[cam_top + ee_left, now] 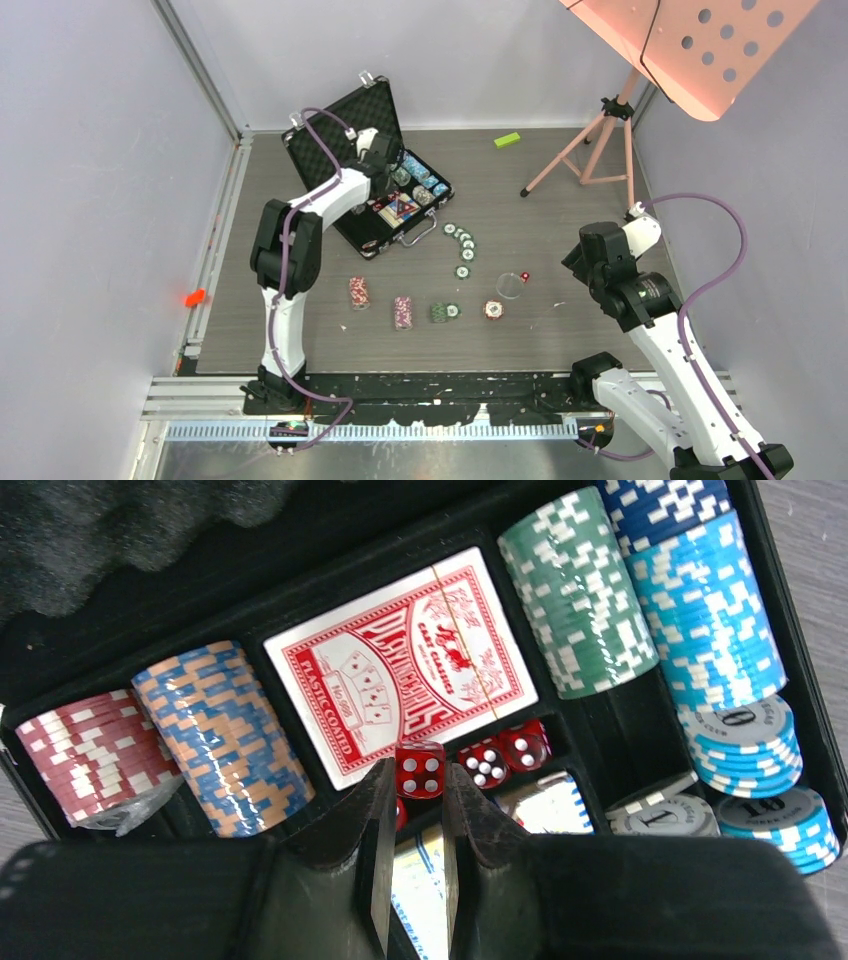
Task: Pack up texas hold em set
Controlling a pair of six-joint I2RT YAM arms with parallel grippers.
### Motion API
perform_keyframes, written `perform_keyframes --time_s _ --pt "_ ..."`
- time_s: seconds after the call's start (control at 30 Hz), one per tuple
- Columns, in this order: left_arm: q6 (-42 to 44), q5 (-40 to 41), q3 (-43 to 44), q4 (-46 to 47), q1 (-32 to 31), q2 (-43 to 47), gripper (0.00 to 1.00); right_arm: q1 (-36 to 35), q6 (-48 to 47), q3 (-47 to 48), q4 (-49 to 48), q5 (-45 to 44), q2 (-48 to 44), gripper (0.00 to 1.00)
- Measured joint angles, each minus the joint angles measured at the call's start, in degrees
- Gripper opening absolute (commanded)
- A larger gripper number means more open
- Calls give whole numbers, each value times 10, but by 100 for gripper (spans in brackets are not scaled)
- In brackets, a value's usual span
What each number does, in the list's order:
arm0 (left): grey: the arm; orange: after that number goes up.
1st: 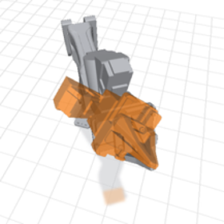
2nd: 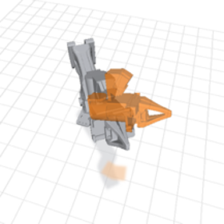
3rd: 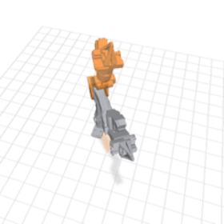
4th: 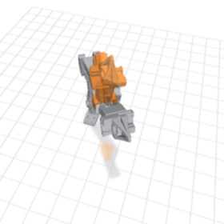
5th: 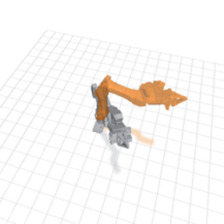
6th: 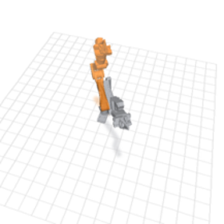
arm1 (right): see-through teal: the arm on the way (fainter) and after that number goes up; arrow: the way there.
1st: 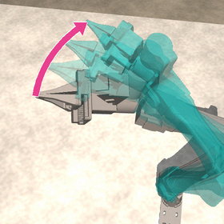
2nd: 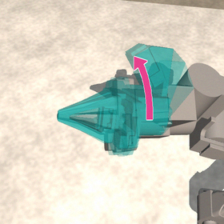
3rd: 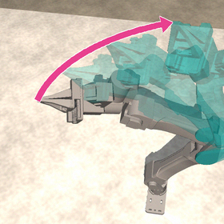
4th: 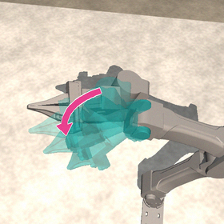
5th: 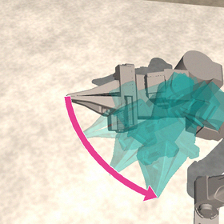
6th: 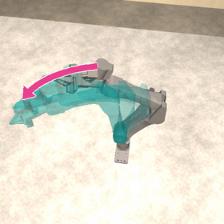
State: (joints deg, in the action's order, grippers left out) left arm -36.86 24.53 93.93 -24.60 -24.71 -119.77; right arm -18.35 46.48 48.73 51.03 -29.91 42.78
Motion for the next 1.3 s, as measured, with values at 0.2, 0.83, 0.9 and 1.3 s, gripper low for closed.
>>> perform_keyframes --time_s 0.2,0.83,0.9,1.3 --pt "-21 -8 0 -1 10 0 6 0 0 0 0 0 0 56" --pt "-96 -51 -14 -15 8 0 10 0 0 0 -2 2 5 55" --pt "-99 -51 -14 -15 8 0 14 0 0 0 -2 3 4 56" --pt "-109 -53 -5 -11 8 -16 40 0 0 0 -2 3 2 56"
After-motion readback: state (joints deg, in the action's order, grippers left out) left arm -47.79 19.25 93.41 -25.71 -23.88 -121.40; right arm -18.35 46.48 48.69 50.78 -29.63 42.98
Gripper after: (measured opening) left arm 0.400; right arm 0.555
